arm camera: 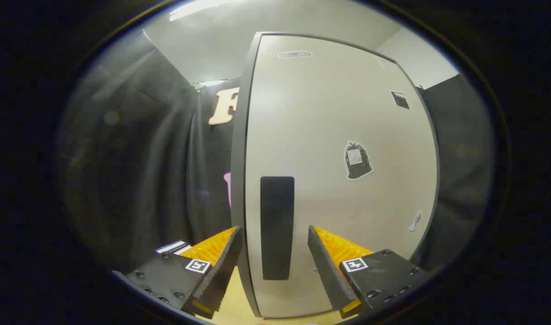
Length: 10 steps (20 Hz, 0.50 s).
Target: Open the shoe cabinet door, grab the shoes and put them into the shoe cabinet, then close the shoe cabinet door.
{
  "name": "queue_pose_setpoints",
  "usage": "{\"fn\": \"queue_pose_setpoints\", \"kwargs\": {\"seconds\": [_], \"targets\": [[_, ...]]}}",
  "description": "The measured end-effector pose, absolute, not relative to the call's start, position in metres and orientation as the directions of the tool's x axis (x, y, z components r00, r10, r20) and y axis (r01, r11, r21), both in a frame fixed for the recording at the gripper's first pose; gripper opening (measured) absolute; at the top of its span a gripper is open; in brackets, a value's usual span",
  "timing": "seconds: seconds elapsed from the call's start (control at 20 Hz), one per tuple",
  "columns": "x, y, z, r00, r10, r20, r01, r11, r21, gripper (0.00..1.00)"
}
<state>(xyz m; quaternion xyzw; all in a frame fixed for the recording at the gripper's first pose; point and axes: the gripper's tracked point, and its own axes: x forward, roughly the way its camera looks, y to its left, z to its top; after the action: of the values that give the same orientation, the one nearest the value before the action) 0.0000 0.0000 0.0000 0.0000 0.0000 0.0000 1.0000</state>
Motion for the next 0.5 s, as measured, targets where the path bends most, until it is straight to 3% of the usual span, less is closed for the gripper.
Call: {"fn": "queue_pose_setpoints", "kwargs": {"seconds": [0.5], "targets": [[-0.0040, -0.0087, 0.0034, 0.999, -0.037, 0.010, 0.037, 0.999, 0.003, 0.08]]}}
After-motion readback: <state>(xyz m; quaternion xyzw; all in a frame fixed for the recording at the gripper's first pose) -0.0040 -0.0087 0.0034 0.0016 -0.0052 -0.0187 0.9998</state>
